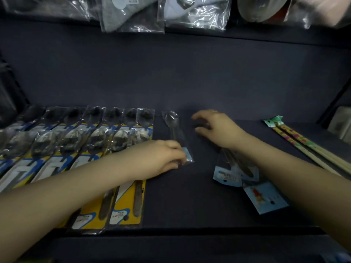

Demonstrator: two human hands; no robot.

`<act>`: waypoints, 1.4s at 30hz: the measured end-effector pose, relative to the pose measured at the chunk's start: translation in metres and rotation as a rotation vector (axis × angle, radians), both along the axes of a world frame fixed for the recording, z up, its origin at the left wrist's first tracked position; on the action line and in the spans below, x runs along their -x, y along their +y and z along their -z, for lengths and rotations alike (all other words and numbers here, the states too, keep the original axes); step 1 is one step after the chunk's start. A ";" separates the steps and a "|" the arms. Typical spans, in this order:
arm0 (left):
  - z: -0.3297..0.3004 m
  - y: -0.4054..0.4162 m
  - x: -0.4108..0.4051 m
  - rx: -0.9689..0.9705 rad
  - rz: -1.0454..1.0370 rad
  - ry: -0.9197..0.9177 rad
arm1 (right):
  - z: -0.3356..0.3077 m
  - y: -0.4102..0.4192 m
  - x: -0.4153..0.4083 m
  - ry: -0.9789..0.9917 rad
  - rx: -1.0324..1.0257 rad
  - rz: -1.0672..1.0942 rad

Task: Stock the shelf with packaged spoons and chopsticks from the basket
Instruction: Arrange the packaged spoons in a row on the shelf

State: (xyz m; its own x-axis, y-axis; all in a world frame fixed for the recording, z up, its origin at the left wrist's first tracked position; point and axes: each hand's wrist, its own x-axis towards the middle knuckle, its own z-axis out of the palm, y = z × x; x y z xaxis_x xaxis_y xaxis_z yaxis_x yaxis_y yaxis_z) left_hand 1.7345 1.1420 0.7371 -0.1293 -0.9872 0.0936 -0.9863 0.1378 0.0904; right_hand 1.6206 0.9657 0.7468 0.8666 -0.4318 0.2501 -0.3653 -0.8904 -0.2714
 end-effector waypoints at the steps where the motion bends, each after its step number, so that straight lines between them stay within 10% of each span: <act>1: -0.001 0.000 -0.001 0.005 -0.011 0.000 | 0.000 -0.006 0.006 0.024 0.046 0.076; 10: -0.006 0.000 0.008 0.071 -0.119 -0.073 | 0.001 -0.017 0.022 0.179 -0.017 0.339; 18: -0.021 -0.010 0.037 0.327 -0.326 0.213 | -0.015 -0.003 0.000 0.412 -0.111 0.409; 34: -0.035 -0.016 0.100 0.587 -0.542 1.331 | -0.053 0.033 0.080 -0.075 -0.850 -0.401; 42: -0.043 -0.013 0.132 0.819 -0.538 1.323 | -0.027 0.041 0.130 -0.035 -1.124 -0.361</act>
State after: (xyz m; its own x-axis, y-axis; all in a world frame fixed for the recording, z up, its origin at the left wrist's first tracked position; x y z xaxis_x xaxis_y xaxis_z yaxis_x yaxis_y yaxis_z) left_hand 1.6020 1.1291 0.7799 0.7801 -0.5247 0.3408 -0.2357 0.2582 0.9369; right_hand 1.4909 1.0068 0.7735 0.9838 -0.1563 -0.0882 -0.1183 -0.1952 -0.9736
